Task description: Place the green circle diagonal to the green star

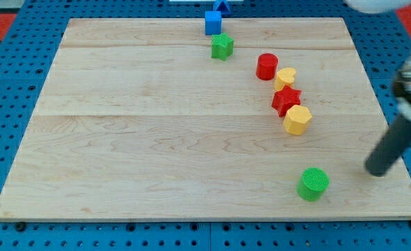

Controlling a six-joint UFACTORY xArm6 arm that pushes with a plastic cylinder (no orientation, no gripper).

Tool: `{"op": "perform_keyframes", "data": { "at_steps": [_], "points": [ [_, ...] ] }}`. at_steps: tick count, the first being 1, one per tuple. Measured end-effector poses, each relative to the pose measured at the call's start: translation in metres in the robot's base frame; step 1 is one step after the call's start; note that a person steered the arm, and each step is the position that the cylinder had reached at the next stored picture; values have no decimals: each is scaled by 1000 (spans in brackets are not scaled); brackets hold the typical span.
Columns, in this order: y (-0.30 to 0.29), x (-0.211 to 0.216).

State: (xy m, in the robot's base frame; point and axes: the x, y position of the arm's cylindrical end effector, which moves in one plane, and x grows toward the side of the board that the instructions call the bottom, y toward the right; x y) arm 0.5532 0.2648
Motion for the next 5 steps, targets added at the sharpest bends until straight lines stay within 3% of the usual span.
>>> {"op": "perform_keyframes", "data": {
  "at_steps": [1, 2, 3, 5],
  "points": [
    [0, 56],
    [-53, 65],
    [-110, 49],
    [-157, 7]
  ]
}}
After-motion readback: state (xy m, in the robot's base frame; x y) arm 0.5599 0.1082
